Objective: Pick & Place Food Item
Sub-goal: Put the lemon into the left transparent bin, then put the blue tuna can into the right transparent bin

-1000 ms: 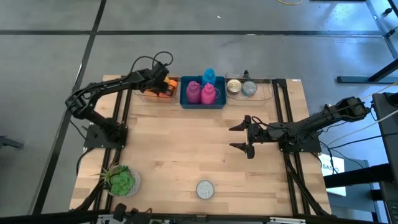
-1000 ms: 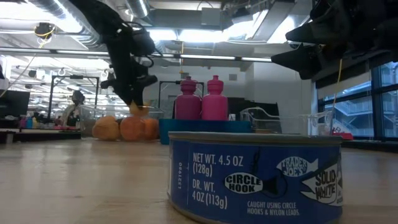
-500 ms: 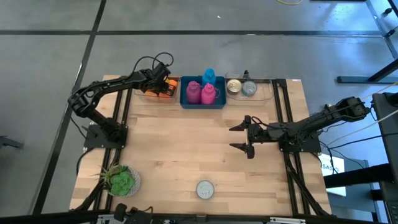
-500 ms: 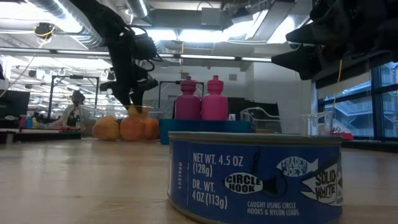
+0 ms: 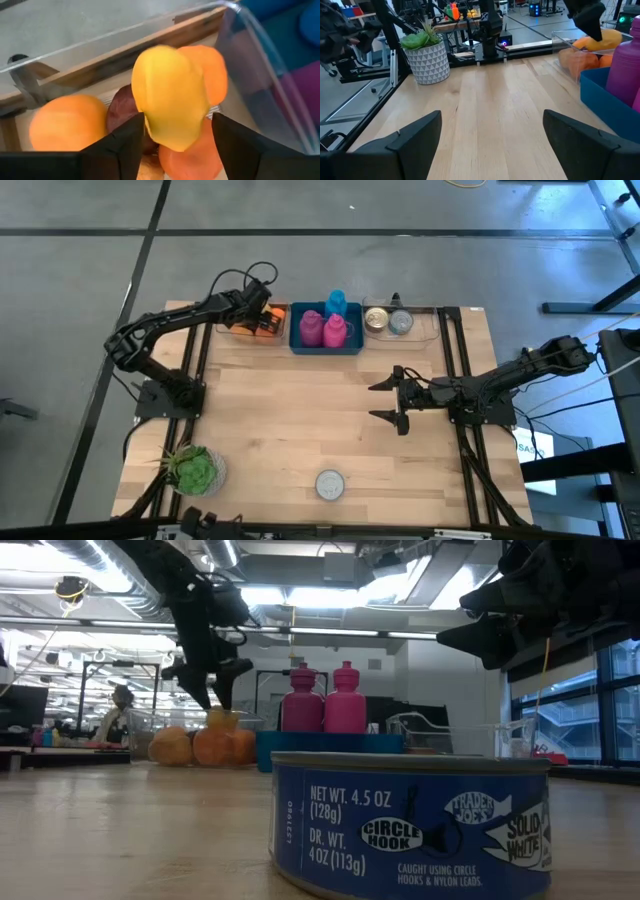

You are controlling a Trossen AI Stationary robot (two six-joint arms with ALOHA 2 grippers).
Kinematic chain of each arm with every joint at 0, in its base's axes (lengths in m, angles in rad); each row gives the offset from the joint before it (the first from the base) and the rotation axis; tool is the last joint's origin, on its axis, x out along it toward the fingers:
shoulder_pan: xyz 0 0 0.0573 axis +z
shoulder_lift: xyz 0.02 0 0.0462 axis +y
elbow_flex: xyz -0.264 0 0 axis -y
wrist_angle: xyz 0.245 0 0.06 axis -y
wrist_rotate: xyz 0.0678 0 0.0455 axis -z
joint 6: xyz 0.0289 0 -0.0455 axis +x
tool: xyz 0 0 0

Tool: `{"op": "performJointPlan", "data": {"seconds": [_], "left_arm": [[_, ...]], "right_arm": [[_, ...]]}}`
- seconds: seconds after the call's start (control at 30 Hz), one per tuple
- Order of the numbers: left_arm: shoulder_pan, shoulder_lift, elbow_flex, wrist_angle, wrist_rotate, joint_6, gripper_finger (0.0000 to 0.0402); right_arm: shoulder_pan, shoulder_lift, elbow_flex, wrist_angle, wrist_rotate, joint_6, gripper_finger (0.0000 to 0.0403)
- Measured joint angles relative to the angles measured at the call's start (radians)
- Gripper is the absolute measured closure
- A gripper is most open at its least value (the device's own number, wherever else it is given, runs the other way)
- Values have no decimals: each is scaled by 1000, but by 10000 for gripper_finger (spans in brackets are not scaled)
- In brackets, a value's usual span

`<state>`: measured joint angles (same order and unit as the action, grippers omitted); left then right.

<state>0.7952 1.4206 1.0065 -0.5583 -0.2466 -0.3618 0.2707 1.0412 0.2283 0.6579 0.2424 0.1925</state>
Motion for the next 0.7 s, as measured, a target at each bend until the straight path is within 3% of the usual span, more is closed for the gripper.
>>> {"op": "performJointPlan", "data": {"seconds": [0.37,0.7], "left_arm": [[0,-113,0,-19,31,18,177],[-70,-234,0,98,255,77,178]], "right_arm": [[0,0,0,0,0,-2,58],[0,0,0,0,4,-2,58]]}}
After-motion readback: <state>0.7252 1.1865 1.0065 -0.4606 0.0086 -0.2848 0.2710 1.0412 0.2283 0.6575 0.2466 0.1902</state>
